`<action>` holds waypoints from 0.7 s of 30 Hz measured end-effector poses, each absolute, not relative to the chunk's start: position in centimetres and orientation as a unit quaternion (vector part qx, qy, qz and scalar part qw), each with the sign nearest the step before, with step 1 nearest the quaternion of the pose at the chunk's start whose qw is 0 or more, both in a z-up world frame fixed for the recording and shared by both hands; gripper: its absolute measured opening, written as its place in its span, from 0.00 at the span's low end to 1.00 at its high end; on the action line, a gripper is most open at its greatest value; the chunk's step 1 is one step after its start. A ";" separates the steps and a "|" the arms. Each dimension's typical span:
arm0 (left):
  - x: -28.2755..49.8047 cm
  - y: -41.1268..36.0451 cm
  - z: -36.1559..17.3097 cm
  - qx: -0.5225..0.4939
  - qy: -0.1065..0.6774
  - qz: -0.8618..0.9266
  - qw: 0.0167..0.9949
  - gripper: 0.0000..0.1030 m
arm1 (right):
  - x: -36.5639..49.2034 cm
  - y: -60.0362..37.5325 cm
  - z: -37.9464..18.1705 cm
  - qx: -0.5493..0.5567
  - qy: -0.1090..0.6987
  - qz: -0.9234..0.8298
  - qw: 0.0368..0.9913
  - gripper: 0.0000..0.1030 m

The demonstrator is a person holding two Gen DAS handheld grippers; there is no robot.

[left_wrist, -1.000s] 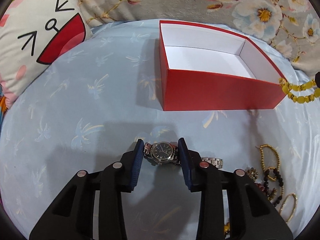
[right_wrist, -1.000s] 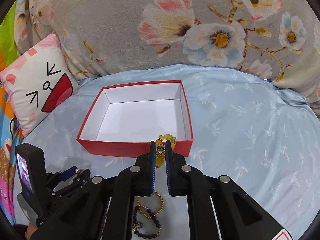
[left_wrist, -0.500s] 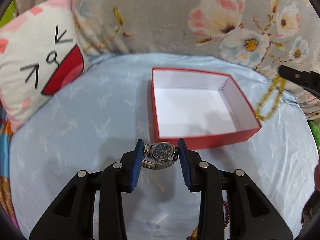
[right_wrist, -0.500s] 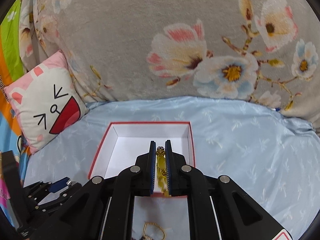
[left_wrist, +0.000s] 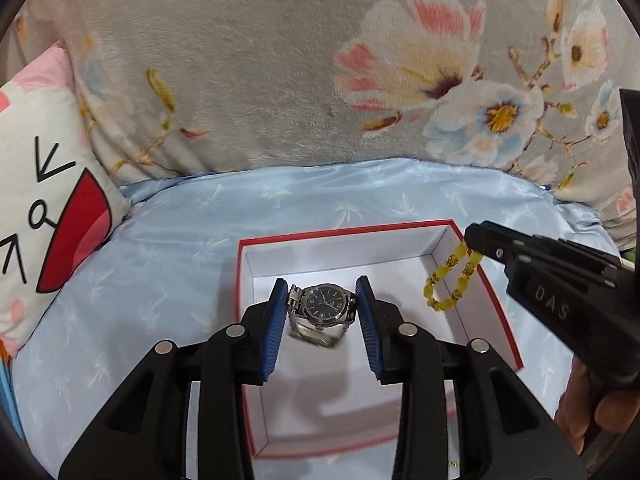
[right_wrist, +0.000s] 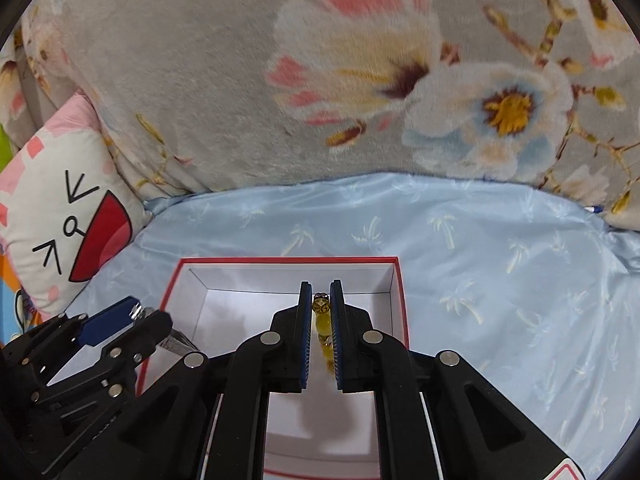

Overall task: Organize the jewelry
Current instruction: 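Carry watch and yellow bracelet into the red box and open both tools, then withdraw both open tools from the red box back to the jewelry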

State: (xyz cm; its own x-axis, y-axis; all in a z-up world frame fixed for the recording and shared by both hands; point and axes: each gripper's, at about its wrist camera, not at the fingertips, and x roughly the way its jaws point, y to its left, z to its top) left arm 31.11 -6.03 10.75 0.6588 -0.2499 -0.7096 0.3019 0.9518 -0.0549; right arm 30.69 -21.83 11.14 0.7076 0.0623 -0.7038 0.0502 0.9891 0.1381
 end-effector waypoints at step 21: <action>33.6 -5.5 8.4 0.045 0.386 -0.085 0.918 0.54 | 29.4 -23.4 9.5 0.045 0.386 -0.043 0.921 0.33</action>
